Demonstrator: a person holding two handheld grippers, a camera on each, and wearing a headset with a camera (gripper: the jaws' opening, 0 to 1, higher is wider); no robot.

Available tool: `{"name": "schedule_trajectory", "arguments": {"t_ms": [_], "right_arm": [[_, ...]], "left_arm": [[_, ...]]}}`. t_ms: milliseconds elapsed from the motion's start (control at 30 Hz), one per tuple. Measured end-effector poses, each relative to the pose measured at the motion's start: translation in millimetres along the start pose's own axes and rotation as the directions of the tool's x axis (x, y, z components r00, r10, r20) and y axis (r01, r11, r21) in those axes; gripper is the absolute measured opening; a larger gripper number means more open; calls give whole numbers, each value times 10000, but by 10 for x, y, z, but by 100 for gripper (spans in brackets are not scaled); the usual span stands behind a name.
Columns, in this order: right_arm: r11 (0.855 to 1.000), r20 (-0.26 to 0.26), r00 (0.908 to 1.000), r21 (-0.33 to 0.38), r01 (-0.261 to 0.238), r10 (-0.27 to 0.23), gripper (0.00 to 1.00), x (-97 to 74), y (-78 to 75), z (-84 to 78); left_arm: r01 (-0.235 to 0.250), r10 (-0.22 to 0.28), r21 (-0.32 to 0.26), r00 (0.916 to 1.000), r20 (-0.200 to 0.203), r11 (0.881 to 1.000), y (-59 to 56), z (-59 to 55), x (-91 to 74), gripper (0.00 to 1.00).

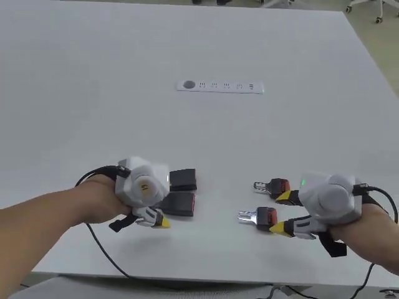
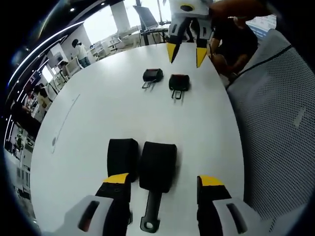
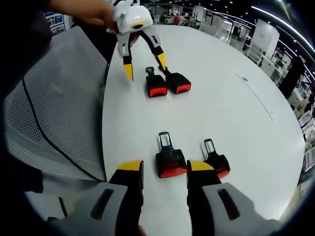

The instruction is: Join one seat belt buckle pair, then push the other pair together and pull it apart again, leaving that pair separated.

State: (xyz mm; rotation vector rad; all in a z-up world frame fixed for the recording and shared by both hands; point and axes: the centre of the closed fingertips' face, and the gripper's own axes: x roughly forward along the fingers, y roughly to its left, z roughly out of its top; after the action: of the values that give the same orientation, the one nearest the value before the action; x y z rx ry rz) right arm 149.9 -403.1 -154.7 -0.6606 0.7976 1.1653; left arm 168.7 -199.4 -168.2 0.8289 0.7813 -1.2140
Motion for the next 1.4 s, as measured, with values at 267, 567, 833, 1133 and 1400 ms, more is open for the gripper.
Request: {"name": "schedule_trajectory", "arguments": {"t_ms": [267, 567, 833, 1133, 1400], "right_arm": [[9987, -311, 9993, -461, -206, 192, 34, 87, 4, -15], [9978, -604, 9977, -567, -348, 314, 34, 132, -34, -52], [9970, -788, 9961, -621, -454, 404, 34, 214, -55, -118], [9961, -938, 9943, -676, -573, 509, 34, 273, -72, -176], [9946, -1088, 9920, -739, -731, 648, 33, 332, -76, -242]], "left_arm": [[161, -163, -184, 9998, -108, 9997, 32, -69, 26, 52], [264, -266, -413, 9996, -49, 9988, 108, -63, 92, 52], [669, -680, -450, 9974, -241, 9967, 91, -131, 187, 43], [754, -765, -351, 9965, -332, 9965, 94, -156, 207, 42], [783, -795, -362, 9962, -351, 9963, 125, -172, 274, 38]]}}
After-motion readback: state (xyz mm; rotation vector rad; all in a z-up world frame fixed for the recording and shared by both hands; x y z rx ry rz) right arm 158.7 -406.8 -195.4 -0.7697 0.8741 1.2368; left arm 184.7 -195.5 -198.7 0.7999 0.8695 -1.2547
